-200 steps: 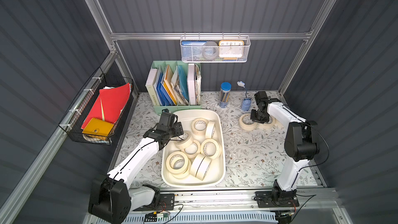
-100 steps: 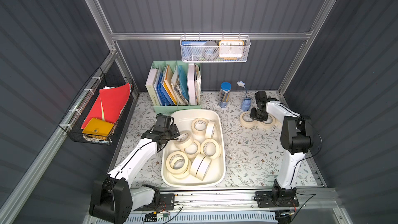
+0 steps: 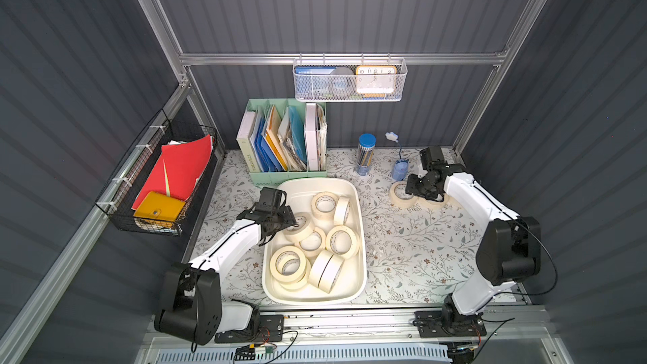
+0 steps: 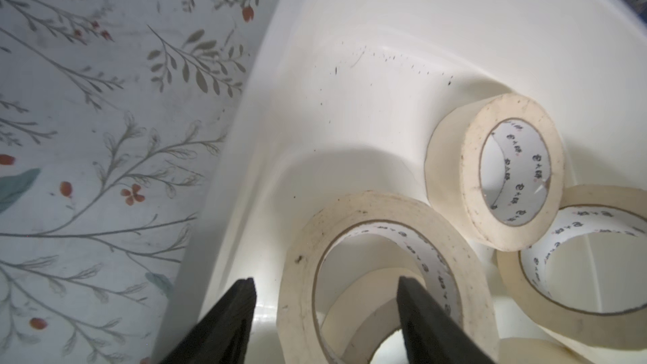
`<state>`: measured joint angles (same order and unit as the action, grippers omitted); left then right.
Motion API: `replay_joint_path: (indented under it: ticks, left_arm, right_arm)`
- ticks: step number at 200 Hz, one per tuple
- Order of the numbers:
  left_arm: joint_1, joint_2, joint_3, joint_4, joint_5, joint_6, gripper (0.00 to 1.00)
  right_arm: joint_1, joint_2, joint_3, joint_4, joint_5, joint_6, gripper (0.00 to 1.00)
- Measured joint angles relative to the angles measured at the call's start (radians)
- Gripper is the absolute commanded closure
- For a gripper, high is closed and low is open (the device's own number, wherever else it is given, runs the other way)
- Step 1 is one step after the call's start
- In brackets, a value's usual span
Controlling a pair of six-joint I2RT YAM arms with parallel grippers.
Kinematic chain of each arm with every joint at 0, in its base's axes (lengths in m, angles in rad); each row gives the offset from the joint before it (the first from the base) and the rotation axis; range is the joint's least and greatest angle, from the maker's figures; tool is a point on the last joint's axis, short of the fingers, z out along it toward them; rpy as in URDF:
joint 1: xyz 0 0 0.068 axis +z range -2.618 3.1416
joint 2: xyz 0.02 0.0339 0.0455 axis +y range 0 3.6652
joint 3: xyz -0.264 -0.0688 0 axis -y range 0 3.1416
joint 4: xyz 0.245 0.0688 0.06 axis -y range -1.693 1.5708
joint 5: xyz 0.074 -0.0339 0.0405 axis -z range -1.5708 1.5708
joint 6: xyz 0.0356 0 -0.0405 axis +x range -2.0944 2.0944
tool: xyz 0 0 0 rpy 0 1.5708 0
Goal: Take out the art tape in the storage box
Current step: Place the art tape at the center of the board, then pick up the art tape from the storage box.
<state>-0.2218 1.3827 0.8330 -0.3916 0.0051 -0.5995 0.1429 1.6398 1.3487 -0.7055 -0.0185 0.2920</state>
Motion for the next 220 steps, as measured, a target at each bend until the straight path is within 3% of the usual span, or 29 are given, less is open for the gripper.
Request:
replay_joint_path:
  ticks: [30,74,91,137,181,220]
  left_arm:
    - [-0.001,0.048,0.002,-0.002,0.048,0.034,0.31]
    - [-0.006,0.095,0.011,0.001,0.066,0.063,0.30]
    - [-0.008,0.109,0.011,0.008,0.067,0.072,0.36]
    - [-0.002,0.167,0.011,0.050,0.077,0.077,0.66]
    - [0.000,0.160,0.043,-0.010,0.049,0.086,0.73]
    - [0.000,0.159,0.148,-0.073,-0.006,0.106,0.76]
  right_arm:
    - [0.070,-0.079,-0.072,-0.029,-0.027,0.002,0.44]
    - [0.077,-0.095,-0.092,-0.061,-0.031,0.003,0.44]
    - [0.083,-0.102,-0.092,-0.071,-0.031,0.003,0.45]
    - [0.124,-0.146,-0.092,-0.099,-0.028,0.003,0.45]
    - [0.185,-0.185,-0.085,-0.143,-0.032,0.006,0.45]
    - [0.326,-0.166,0.016,-0.190,-0.044,0.023,0.45]
